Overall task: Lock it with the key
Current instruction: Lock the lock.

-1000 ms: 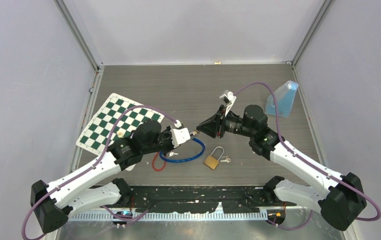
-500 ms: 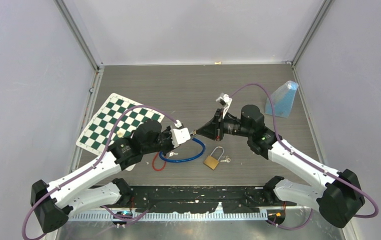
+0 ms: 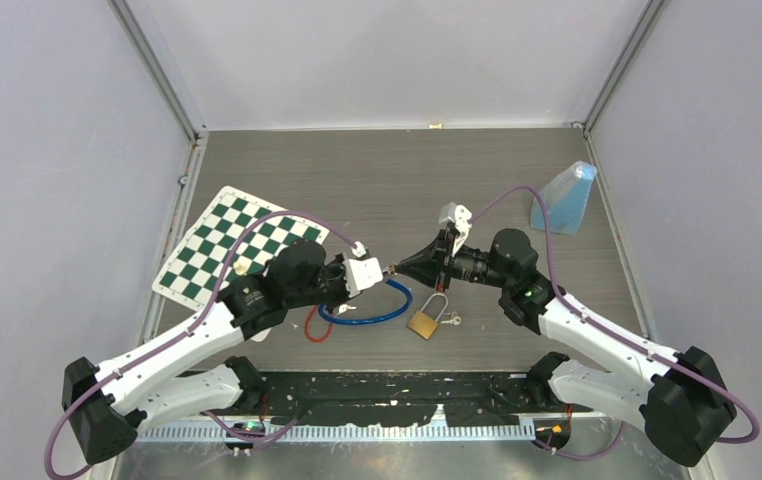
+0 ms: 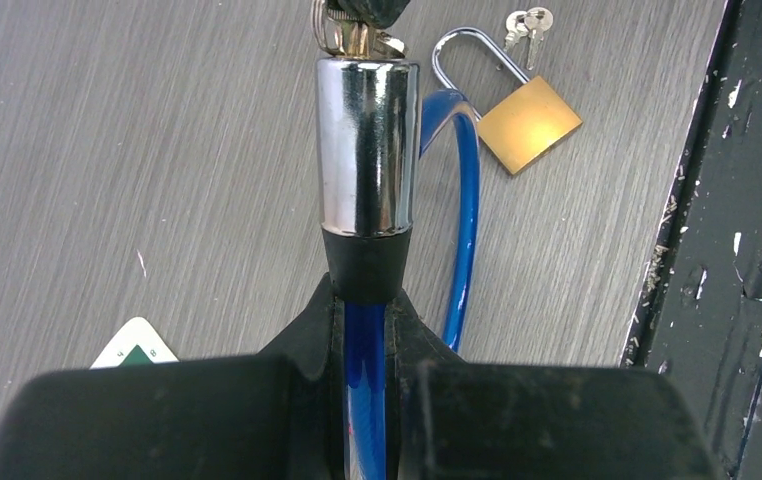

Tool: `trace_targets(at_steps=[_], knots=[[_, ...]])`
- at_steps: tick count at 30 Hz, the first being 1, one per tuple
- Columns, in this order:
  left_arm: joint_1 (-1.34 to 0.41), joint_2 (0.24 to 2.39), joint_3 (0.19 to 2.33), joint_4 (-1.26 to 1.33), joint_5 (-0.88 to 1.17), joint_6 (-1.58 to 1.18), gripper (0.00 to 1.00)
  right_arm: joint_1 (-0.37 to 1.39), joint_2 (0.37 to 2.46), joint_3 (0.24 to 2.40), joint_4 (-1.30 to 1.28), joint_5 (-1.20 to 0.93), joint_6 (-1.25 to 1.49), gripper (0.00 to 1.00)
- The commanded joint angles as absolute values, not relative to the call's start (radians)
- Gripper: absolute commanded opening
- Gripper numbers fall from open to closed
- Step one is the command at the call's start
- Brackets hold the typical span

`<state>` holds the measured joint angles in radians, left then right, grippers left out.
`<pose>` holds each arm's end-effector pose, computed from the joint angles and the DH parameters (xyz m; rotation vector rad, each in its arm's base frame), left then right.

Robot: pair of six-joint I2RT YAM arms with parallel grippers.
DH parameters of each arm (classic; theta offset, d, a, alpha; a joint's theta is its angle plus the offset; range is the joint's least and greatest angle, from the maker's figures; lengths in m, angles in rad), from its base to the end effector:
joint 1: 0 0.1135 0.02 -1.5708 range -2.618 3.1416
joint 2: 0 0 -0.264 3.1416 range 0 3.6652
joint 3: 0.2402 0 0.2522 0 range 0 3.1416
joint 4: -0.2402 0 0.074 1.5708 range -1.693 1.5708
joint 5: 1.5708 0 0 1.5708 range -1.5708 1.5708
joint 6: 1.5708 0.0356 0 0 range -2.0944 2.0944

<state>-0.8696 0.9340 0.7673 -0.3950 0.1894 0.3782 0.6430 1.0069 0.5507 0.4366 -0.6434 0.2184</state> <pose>0.1283 -0.1623 0.2862 1.3526 1.6853 -0.4887 0.1694 0.1536 0.2806 -0.8650 1.4826 1.1621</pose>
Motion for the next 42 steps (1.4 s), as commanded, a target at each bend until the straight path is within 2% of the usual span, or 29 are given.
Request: trace_targets(at_steps=[1, 5, 10, 21, 32, 38, 42], knots=[[-0.871, 0.949, 0.805, -0.4, 0.205, 0.401, 0.0, 0.647, 0.96, 0.506, 0.544, -0.582, 0.024, 0.05], [-0.871, 0.956, 0.813, -0.417, 0.222, 0.411, 0.0, 0.646, 0.964, 0.498, 0.618, -0.612, -0.137, 0.05], [-0.871, 0.962, 0.829, -0.455, 0.262, 0.425, 0.0, 0.645, 0.975, 0.478, 0.664, -0.83, -0.42, 0.05], [-0.871, 1.001, 0.887, -0.55, 0.376, 0.456, 0.0, 0.644, 1.004, 0.618, 0.333, -0.996, -0.784, 0.05], [-0.871, 0.971, 0.901, -0.554, 0.288, 0.451, 0.0, 0.636, 0.982, 0.651, 0.271, -0.98, -0.841, 0.05], [-0.871, 0.909, 0.915, -0.495, 0.198, 0.428, 0.0, 0.631, 0.966, 0.651, 0.381, -0.932, -0.73, 0.05], [-0.871, 0.862, 0.922, -0.464, 0.21, 0.432, 0.0, 0.627, 0.966, 0.671, 0.41, -0.923, -0.674, 0.05]])
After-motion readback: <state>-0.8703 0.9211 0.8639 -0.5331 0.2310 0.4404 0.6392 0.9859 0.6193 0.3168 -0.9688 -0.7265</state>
